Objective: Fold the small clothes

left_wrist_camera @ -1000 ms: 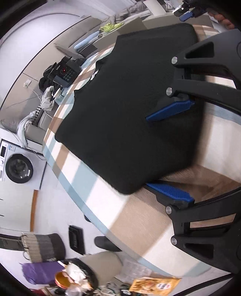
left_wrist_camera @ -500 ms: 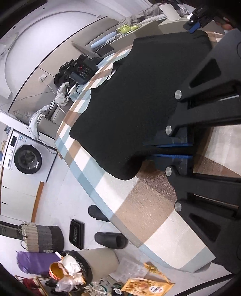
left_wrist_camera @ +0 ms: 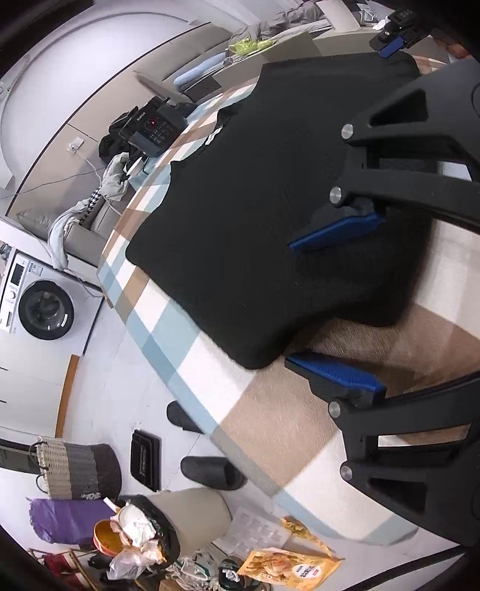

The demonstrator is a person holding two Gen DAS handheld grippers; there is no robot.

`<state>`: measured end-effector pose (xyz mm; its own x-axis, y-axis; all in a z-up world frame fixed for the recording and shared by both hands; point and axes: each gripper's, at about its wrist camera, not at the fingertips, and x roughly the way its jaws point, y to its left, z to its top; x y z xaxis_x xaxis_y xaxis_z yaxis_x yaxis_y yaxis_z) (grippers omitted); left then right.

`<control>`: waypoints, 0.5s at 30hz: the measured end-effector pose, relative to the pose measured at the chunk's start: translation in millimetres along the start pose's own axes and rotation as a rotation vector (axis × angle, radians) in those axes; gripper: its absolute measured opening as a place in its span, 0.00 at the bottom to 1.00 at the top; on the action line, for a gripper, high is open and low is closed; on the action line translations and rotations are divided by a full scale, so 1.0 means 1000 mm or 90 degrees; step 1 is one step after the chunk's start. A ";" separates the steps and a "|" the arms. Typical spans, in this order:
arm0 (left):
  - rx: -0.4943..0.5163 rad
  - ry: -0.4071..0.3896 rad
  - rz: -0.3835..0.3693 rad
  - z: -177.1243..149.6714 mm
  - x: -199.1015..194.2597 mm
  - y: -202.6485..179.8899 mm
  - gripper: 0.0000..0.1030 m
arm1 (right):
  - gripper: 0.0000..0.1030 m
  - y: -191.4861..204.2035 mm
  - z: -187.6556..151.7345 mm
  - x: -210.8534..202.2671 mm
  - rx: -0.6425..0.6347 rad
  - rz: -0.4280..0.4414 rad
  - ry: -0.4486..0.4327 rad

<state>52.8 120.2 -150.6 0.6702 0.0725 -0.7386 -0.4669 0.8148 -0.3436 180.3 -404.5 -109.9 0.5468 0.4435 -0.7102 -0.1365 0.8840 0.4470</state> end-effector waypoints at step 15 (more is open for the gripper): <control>-0.006 -0.044 -0.018 0.020 -0.012 0.005 0.04 | 0.50 -0.001 -0.002 0.019 0.002 0.006 0.027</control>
<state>53.9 135.3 -131.4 0.7213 0.0899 -0.6868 -0.4530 0.8114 -0.3695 189.6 -396.6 -125.0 0.5094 0.4581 -0.7285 -0.1392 0.8793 0.4555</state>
